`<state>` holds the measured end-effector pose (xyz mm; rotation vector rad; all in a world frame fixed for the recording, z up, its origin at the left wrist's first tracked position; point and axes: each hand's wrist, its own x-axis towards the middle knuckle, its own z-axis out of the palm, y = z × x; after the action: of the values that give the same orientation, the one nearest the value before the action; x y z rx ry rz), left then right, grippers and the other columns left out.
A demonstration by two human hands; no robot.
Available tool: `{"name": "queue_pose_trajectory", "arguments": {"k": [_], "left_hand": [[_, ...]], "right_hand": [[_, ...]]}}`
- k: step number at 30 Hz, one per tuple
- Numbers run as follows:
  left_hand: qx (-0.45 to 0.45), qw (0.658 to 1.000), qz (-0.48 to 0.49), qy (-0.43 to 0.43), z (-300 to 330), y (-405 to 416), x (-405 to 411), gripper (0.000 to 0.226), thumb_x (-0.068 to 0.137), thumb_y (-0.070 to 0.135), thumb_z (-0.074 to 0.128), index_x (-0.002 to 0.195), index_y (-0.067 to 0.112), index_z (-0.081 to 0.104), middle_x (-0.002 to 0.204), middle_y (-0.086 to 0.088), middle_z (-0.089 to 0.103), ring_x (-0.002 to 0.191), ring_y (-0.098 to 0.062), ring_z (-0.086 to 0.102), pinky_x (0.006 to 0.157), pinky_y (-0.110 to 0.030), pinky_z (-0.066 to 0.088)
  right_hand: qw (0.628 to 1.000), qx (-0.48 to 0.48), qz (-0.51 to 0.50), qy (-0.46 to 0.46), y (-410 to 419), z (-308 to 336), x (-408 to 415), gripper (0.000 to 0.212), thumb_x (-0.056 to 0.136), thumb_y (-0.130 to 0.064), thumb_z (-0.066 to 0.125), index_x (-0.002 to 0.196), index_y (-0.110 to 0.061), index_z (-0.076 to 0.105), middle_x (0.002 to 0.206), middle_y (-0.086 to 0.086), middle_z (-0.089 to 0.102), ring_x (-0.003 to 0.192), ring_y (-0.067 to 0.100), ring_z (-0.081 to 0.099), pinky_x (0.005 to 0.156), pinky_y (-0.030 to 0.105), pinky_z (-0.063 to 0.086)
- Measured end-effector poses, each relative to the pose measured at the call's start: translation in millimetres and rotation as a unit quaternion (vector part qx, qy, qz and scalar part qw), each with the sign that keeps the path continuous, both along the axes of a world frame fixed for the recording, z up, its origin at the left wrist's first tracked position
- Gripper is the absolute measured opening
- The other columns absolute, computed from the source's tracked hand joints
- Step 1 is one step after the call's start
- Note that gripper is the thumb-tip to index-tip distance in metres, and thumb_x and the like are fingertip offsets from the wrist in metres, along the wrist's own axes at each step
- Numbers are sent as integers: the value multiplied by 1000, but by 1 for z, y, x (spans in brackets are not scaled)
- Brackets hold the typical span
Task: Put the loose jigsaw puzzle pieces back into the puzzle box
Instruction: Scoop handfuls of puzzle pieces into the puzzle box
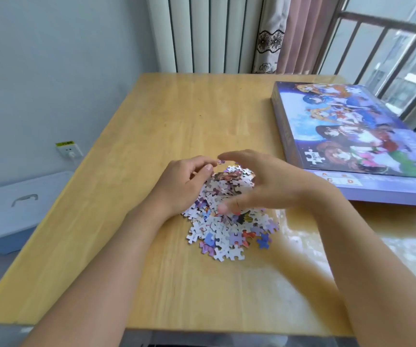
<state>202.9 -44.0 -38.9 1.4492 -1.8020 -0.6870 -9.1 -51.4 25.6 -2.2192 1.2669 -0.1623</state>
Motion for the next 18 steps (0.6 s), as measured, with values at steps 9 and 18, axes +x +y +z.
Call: {"name": "queue_pose_trajectory", "arguments": {"k": [9, 18], "left_hand": [[18, 997, 11, 73, 3, 7, 4, 29, 100, 35, 48, 117, 28, 71, 110, 18, 71, 104, 12, 61, 84, -11, 48], [23, 995, -28, 95, 6, 5, -2, 33, 93, 43, 53, 113, 25, 72, 110, 11, 73, 112, -3, 64, 104, -40, 49]], "right_hand": [[991, -39, 64, 109, 10, -19, 3, 122, 51, -66, 88, 153, -47, 23, 147, -13, 33, 133, 16, 27, 106, 42, 40], [993, -115, 14, 26, 1, -16, 4, 43, 85, -22, 71, 128, -22, 63, 111, 0, 66, 100, 21, 59, 87, 40, 51]]}}
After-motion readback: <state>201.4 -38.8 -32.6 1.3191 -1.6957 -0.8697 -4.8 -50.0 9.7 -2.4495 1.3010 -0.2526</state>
